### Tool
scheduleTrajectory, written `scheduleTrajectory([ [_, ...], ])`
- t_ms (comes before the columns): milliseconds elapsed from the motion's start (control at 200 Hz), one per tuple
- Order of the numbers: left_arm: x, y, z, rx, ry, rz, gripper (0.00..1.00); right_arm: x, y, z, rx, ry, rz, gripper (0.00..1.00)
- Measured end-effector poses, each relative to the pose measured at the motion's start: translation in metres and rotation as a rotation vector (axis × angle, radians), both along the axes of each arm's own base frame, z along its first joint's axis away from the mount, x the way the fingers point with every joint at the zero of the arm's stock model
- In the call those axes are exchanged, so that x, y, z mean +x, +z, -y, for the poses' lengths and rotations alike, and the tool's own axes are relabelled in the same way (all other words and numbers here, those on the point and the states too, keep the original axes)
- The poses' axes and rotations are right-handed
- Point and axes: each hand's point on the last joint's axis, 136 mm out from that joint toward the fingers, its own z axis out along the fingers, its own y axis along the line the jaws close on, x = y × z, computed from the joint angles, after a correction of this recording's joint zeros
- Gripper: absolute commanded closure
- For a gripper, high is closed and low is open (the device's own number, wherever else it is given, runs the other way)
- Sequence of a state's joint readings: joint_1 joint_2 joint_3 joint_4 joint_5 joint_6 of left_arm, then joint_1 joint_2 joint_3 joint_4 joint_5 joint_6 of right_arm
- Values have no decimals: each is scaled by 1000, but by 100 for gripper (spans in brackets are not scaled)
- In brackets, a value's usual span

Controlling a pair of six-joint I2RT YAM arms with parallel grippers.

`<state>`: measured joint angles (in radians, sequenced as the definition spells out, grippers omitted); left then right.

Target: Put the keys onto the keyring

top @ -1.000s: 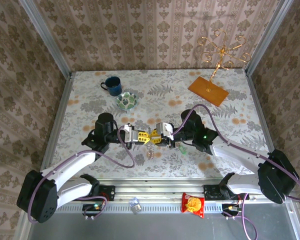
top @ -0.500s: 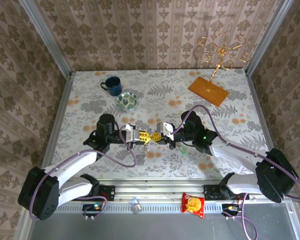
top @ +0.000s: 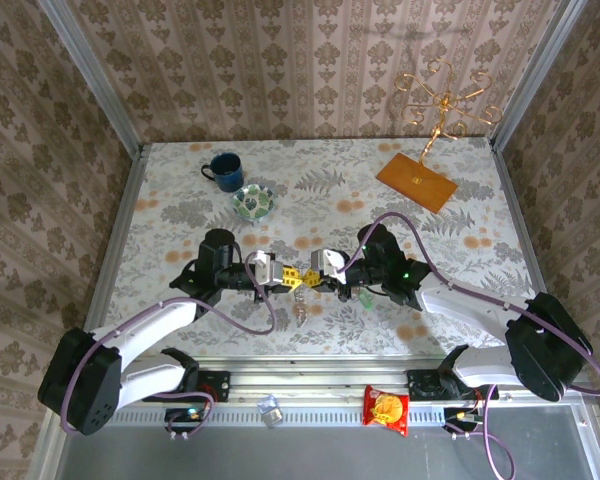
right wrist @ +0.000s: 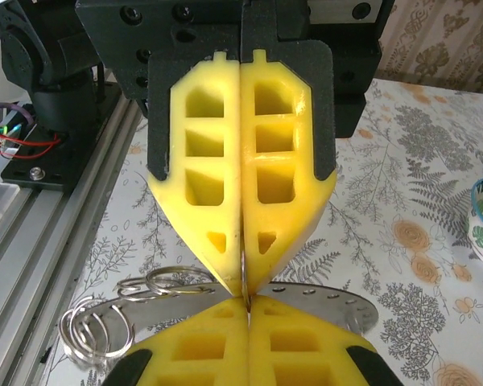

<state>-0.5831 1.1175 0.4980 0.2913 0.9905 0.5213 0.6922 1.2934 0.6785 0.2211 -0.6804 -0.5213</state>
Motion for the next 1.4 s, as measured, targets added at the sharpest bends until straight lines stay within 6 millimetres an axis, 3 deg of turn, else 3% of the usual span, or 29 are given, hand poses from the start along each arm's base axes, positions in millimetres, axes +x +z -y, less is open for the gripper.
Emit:
scheduleTrajectory([
  [65, -1, 0, 1, -1, 0, -2, 100, 0, 0, 0, -1, 0, 2, 100],
  [120, 0, 0, 2, -14, 7, -8, 100, 1, 0, 1, 0, -2, 2, 89],
  [185, 0, -3, 4, -35, 17, -28, 100, 1, -3, 2, 2, -8, -4, 84],
  [380, -3, -15, 9, -72, 27, -96, 100, -4, -15, 6, -1, -13, -40, 83],
  [475, -1, -11, 11, -90, 36, -91, 100, -1, -11, 6, 14, -21, -34, 86],
  [555, 1, -8, 11, -101, 47, -87, 100, 2, -9, 6, 25, -33, -38, 100],
  [620, 4, -9, 11, -106, 59, -91, 100, 5, -10, 7, 30, -42, -54, 100],
  [840, 4, -18, 10, -101, 78, -110, 77, 7, -18, 6, 16, -47, -73, 100],
  [965, 2, -20, 10, -90, 78, -103, 77, 8, -19, 6, 10, -48, -65, 100],
  [1190, 1, -24, 6, -50, 105, -74, 87, 4, -21, 5, 3, -28, -51, 100],
  [1290, 3, -28, 4, -27, 125, -63, 100, 3, -21, 4, 2, -24, -45, 100],
  [1400, 5, -31, 3, -5, 131, -50, 100, 3, -23, 5, -5, -20, -41, 100],
])
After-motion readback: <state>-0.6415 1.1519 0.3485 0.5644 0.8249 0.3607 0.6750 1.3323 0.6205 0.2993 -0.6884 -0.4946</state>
